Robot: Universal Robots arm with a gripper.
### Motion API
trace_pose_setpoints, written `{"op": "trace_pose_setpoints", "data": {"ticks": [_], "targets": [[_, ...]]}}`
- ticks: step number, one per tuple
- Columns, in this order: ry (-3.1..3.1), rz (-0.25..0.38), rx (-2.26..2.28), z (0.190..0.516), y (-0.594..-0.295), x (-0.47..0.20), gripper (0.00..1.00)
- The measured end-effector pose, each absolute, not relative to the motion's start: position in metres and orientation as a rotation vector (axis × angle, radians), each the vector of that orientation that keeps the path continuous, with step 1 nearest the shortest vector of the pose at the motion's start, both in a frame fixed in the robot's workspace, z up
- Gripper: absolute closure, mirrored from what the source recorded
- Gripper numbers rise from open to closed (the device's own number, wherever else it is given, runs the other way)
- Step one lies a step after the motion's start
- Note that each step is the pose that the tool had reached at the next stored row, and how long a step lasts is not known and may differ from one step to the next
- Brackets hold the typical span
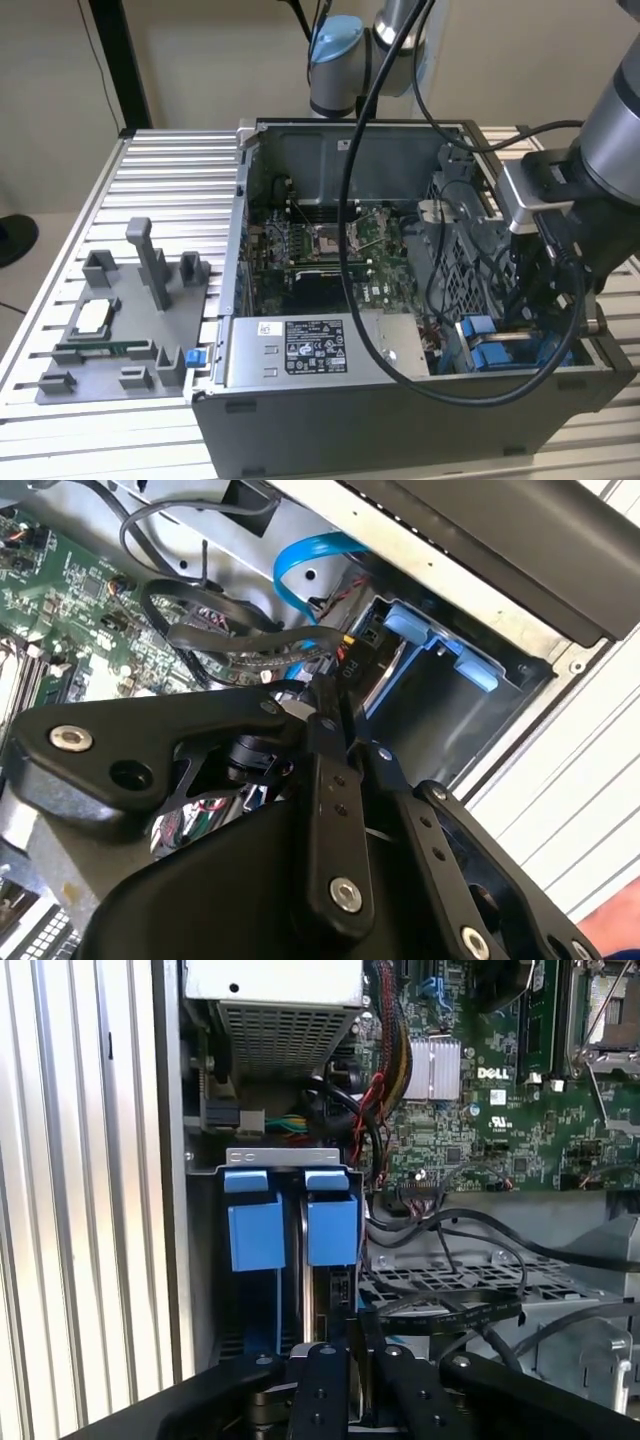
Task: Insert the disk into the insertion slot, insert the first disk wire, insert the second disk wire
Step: 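Insert the second disk wire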
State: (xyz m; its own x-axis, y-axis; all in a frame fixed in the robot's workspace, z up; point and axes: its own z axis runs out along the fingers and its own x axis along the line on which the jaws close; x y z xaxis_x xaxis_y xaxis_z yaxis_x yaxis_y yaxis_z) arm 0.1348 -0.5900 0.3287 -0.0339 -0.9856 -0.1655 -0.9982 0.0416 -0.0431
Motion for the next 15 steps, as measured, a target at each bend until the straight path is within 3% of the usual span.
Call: {"op": "trace_pose_setpoints", "data": {"ticks": [4,15], "targets": [[2.153,0.129,-2.072,0.333,-0.59,0.135,0.0],[2.154,0.128,-2.073,0.383,-0.59,0.135,0.0]]}}
